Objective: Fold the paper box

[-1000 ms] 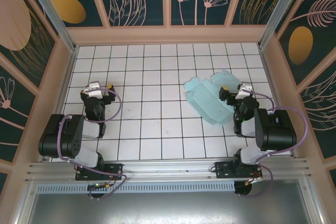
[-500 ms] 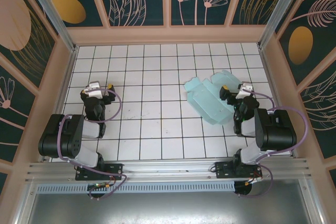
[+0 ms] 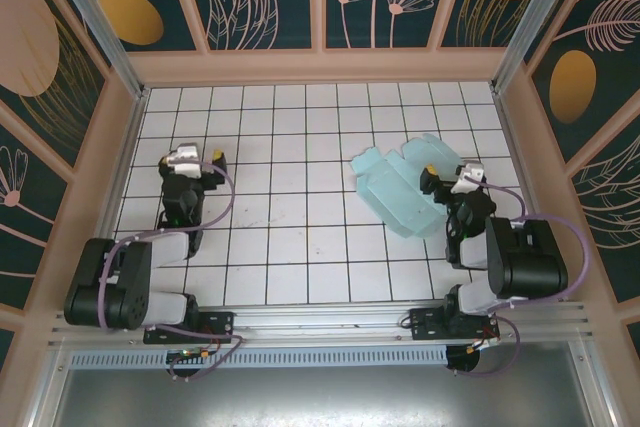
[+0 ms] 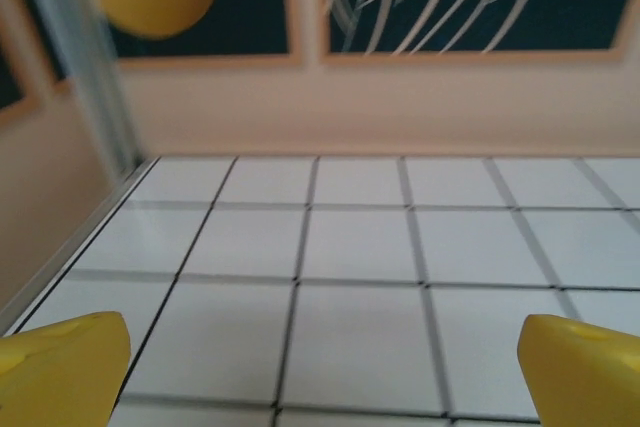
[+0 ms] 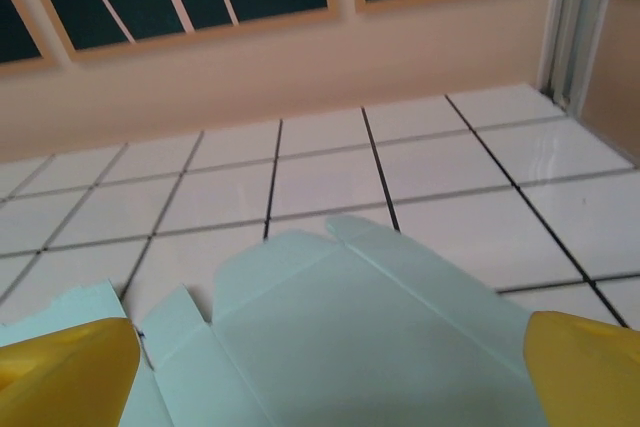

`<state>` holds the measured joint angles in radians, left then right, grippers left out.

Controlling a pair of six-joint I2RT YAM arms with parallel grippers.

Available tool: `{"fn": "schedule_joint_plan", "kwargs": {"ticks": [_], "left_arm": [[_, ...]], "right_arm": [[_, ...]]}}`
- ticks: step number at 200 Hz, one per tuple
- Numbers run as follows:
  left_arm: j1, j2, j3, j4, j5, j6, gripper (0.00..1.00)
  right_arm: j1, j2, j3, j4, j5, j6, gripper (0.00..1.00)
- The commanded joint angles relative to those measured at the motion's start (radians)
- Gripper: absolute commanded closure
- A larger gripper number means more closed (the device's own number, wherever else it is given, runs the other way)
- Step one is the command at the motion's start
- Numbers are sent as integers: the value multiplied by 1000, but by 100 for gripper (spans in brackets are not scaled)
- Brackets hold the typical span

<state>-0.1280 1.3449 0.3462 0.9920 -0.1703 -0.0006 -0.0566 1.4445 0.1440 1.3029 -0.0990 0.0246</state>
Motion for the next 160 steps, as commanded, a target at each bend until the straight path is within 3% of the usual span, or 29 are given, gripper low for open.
{"fn": "schedule_joint_plan", "kwargs": {"ticks": [1,45,74,108,127,160], "left_arm": [[-73,-38,84,-157,48,20,1],[-274,92,294,-289,125,-25,1],[-383,210,443,-351,193,-85,1],[-481,335,561,-379,321,-127,1],[-523,425,647,-450,394,-121,2],[-565,545,764,-545,510,-96,4]], "right_arm": [[20,-80,24,-71,-20,-26,1],[36,-185,122,-375,-93,23,1],[35,-227,257,-695,-76,78,1],[-21,-214,385,-916,-226,217,1],[-40,-180,434,-984,-272,273,1],[-47,-177,409,-949,-268,321,1]]}}
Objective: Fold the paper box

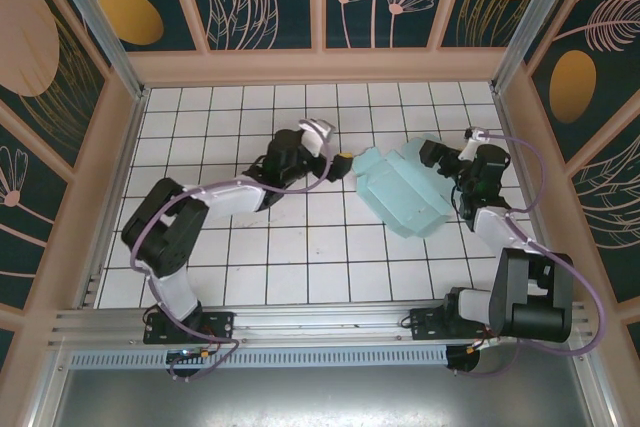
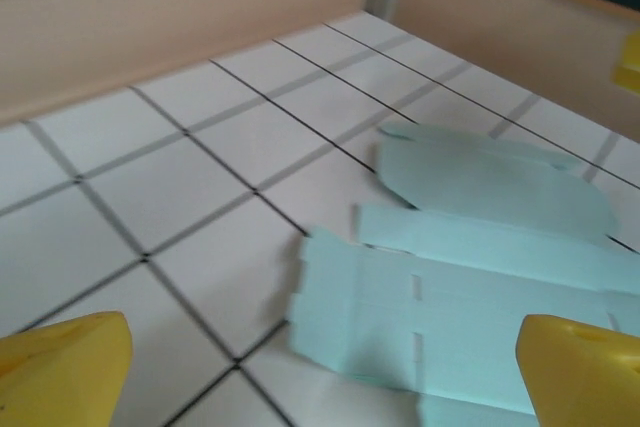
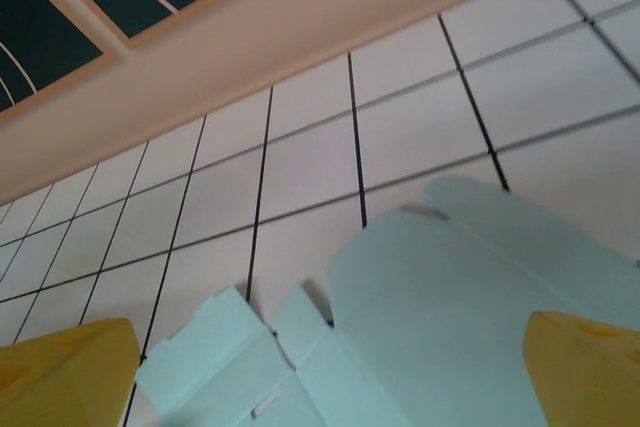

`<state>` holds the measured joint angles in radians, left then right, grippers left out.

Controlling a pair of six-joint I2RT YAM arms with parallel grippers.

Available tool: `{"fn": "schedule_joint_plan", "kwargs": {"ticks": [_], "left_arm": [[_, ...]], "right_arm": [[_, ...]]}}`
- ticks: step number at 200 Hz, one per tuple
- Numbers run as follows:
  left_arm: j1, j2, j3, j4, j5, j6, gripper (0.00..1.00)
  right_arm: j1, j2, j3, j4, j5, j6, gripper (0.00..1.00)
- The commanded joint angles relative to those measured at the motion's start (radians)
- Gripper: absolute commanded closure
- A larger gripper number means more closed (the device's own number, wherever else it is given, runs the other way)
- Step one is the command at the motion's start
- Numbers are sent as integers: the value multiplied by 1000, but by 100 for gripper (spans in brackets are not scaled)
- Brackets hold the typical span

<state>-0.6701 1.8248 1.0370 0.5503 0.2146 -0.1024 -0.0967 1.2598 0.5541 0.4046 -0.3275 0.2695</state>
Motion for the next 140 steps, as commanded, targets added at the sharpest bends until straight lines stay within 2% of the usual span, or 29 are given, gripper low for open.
{"fn": "schedule_joint_plan", "kwargs": {"ticks": [1,19,58,89,122,140], "left_arm": [[-24,69,76,-108,126,7,4],[-26,119,126,-150,149,18,10],[-29,208,209,-244,188,64,14],[-30,264,262,-291,212,76,30],[-32,309,294,-292,248,63,39],[-34,328,310,-287,262,52,47]], "right_arm": [[-7,7,-2,-50,-39,77,1],[-8,6,-8,-50,-46,76,1],[-8,-13,-32,-46,-48,74,1],[-8,-22,-37,-49,-43,68,1],[-11,-23,-36,-59,-41,63,1],[-12,-22,-36,-61,-39,62,1]]}}
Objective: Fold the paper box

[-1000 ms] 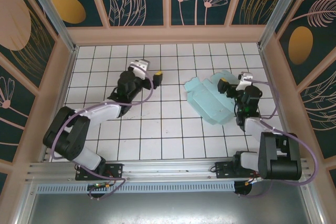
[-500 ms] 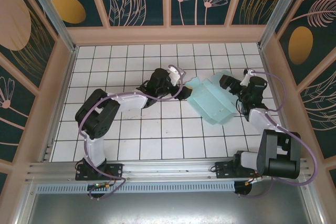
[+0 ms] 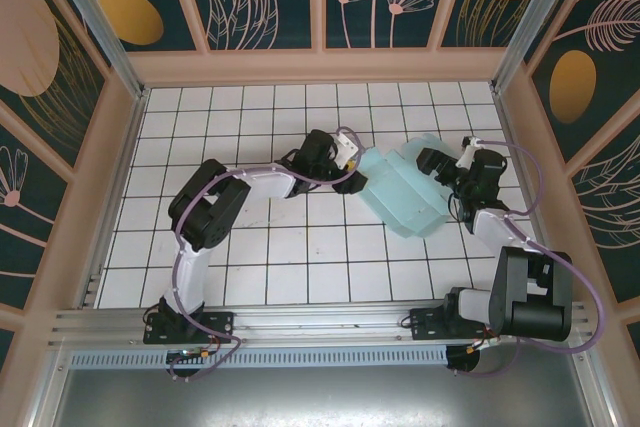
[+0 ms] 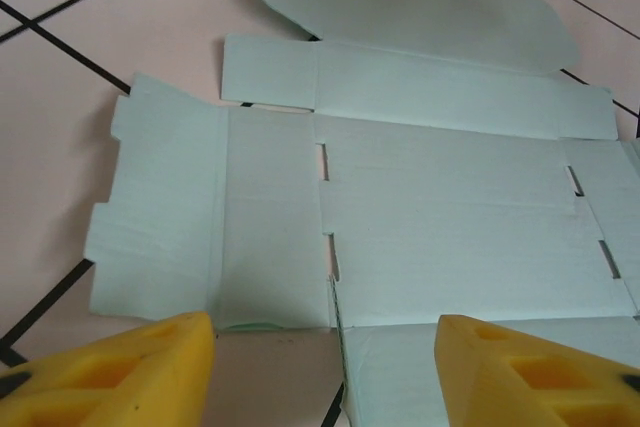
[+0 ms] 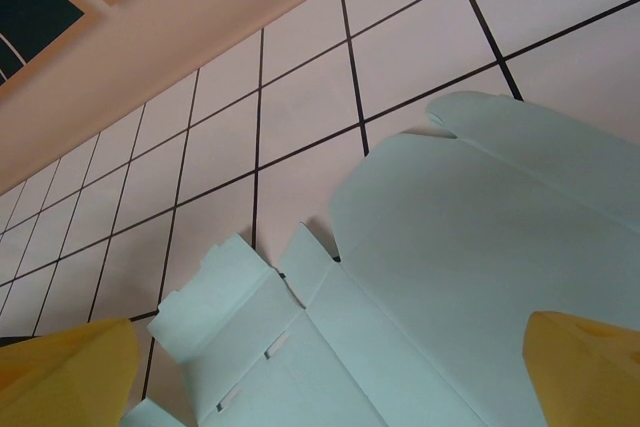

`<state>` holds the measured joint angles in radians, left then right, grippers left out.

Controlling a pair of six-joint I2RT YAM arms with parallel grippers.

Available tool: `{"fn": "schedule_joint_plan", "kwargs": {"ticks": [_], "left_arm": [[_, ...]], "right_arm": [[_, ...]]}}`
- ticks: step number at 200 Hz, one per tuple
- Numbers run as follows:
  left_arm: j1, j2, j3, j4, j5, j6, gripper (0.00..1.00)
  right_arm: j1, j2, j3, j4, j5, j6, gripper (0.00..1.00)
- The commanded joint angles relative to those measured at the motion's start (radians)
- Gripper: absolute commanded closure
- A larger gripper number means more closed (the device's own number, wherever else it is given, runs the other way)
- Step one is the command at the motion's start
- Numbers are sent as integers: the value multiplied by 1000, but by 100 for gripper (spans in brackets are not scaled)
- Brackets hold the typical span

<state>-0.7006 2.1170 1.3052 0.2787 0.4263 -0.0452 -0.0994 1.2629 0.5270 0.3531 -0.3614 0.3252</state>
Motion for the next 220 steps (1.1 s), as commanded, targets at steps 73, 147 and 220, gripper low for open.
{"fn": "schedule_joint_plan", "kwargs": {"ticks": [73,147,220], "left_arm": [[-6,68,59,-4,98,-29,99],[-5,-83,-174,264,-255,-211,100],[-5,-241,-395,321,-805,-600,100]], "right_arm": [[-14,-11,-7,-19,-10,11,1],[87,21,79,-45,-9,-24,1],[239,99,190,-58,32,-23,1]]}}
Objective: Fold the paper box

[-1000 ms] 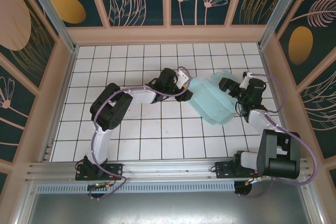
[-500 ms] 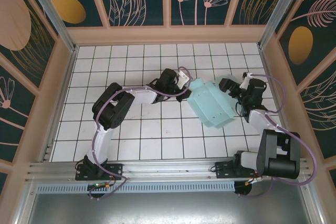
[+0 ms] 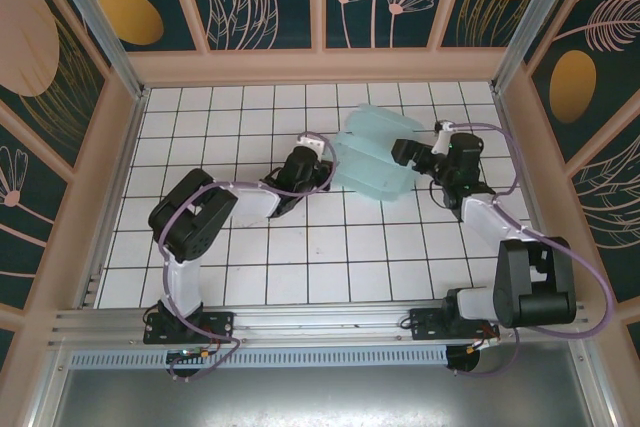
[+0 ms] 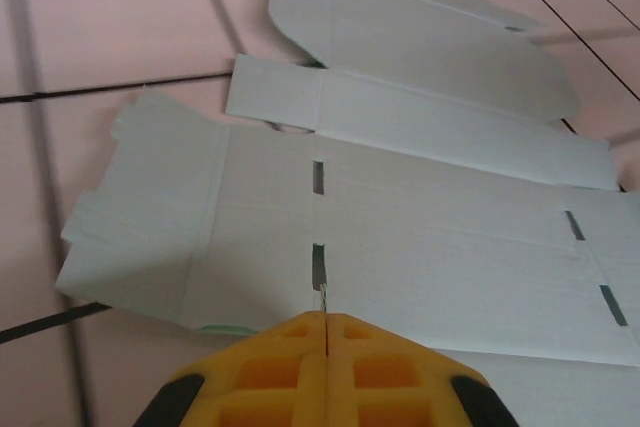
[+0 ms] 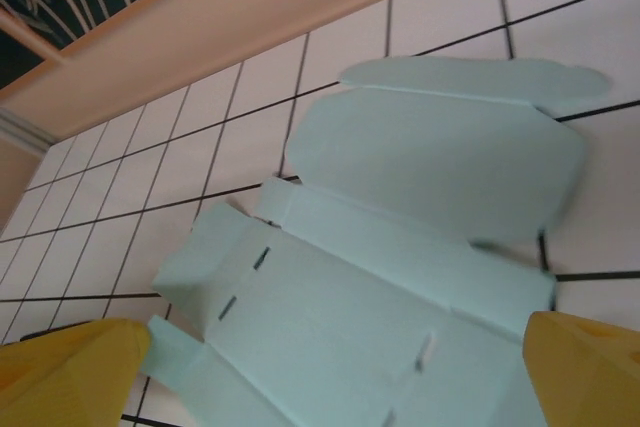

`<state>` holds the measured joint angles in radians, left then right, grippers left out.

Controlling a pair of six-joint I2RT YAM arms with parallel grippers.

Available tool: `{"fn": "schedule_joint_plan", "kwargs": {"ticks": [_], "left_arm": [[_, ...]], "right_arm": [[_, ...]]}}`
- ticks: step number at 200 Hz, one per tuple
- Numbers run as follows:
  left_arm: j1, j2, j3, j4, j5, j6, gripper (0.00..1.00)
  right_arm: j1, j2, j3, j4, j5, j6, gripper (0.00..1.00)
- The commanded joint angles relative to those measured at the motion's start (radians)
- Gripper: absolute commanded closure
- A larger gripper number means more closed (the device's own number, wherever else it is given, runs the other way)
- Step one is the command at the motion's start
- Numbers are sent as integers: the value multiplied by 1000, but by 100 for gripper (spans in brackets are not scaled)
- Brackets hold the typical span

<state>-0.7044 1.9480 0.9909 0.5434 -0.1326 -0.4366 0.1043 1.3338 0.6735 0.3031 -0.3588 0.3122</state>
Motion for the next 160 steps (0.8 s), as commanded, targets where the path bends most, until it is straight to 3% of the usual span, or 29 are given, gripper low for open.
{"fn": "schedule_joint_plan", "kwargs": {"ticks": [1,36,69,93,112,132,160], "left_arm": [[-1,-74,-83,56,-249,-216,100],[-1,-120,-162,47,-330,-415,99],[0,-151,-185,57,-361,-372,36],[7,-198,-162,32,-362,-231,3],[40,-208,-104,-29,-306,-142,1],[96,-174,-7,-130,-172,-73,1],[145,-70,200,-324,-35,55,1]], "right_arm": [[37,31,44,-8,30,-8,1],[68,65,57,13,51,70,1],[68,58,21,53,93,173,1],[66,33,-27,104,104,255,1],[42,8,-109,233,63,365,1],[-14,4,-190,384,-32,480,1],[-20,-4,-189,315,-18,444,1]]}}
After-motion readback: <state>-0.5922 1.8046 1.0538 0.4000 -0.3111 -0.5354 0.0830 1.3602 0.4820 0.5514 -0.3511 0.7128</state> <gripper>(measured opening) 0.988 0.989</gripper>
